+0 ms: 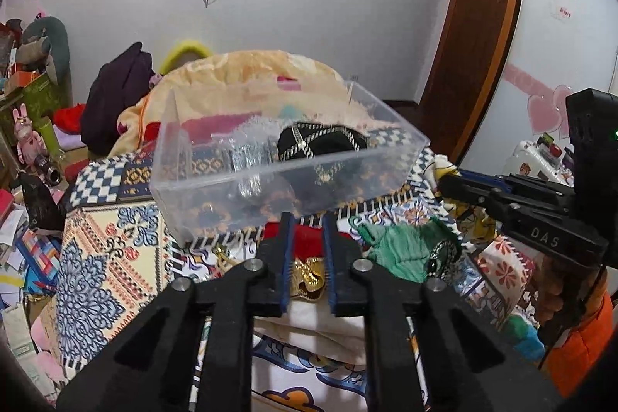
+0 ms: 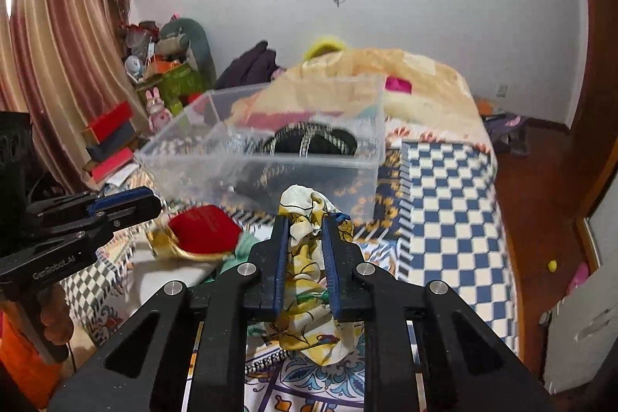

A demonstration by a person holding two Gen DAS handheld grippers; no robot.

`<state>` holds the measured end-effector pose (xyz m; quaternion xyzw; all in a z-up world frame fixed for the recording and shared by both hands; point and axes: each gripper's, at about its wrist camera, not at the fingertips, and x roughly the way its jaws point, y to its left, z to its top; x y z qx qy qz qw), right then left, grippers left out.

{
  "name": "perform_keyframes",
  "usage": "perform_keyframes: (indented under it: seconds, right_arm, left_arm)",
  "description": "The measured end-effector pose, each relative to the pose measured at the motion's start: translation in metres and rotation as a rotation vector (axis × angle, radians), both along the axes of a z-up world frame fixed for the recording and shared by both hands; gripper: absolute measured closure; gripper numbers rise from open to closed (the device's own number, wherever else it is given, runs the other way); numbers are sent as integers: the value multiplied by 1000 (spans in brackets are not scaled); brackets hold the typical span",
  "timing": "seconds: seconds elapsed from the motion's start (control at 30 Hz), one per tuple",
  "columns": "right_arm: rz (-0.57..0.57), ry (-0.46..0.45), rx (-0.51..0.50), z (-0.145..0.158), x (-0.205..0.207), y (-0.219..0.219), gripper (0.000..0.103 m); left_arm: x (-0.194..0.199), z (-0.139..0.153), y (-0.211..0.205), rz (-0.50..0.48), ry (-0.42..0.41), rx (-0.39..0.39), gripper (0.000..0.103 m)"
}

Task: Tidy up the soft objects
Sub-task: 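Place the red pouch in the box while right tool drops the floral scarf in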

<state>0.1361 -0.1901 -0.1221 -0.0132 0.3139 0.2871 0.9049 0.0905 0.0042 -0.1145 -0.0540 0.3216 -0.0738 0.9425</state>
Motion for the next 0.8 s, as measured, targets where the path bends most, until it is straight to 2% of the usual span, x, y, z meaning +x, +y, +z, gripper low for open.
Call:
perform_keyframes:
  seconds: [0.13, 0.2, 0.23, 0.27, 0.33, 0.37, 0.53, 0.6, 0.67, 0.8]
  right_arm:
    - [1, -43, 19, 17, -2, 1, 87]
    - [3, -63, 26, 24, -2, 2, 87]
    - [4, -65, 28, 25, -2, 4, 87]
    - [6, -68, 33, 26, -1, 4, 87]
    - [11, -69, 38, 27, 0, 5, 87]
    - [11, -67, 39, 26, 1, 5, 87]
    - [14, -43, 41, 18, 4, 4, 87]
    - [13, -37, 43, 18, 4, 4, 87]
    - [10, -35, 43, 19, 4, 4, 87]
    - [12, -35, 43, 19, 5, 7, 87]
  left_arm:
    - [-1, 7, 1, -13, -6, -8, 91]
    - [4, 6, 2, -12, 13, -19, 87]
    - [7, 4, 2, -17, 26, -25, 76]
    - [9, 1, 2, -19, 36, -31, 59]
    - [13, -4, 0, -15, 46, -38, 41]
    - [14, -7, -2, -16, 49, -36, 40]
    - [30, -30, -12, -39, 108, -5, 40]
    - [35, -37, -15, -43, 124, 6, 50]
    - [37, -42, -15, -43, 135, 16, 65]
    - [33, -41, -11, -40, 117, 11, 77]
